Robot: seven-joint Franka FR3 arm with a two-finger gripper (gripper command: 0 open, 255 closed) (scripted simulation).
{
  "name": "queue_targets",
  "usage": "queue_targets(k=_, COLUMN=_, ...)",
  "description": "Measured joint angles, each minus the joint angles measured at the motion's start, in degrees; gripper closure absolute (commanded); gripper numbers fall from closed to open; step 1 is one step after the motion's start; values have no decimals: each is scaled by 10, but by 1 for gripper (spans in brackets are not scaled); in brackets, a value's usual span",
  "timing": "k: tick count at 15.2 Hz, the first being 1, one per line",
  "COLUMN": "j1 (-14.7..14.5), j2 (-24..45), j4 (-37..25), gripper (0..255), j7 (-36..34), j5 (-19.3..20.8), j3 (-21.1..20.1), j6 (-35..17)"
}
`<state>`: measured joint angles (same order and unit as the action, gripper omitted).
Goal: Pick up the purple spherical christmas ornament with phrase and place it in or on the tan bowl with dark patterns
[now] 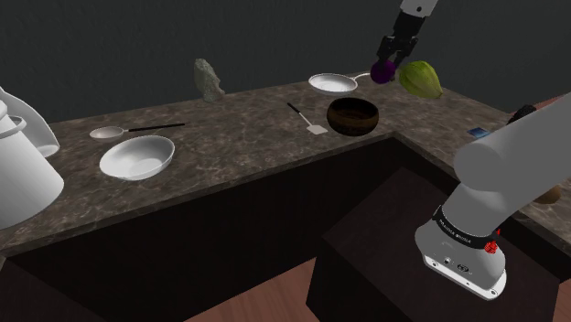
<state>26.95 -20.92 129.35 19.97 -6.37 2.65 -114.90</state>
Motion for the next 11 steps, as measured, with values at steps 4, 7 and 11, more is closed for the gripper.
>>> queue_targets(k=4, j1=-21, j2=-20, j4=9, gripper=255, j7=-59, j5=-8, j3=-42, j6=5)
queue_targets(k=7, j1=-33, j2=-25, j4=15, gripper=255, j7=-92, j5=-14, j3=-66, j6=0)
queue_targets(k=11, j1=-36, j2=-20, j4=37, gripper=255, j7=-95, j5=-17, j3=-72, j6=-28)
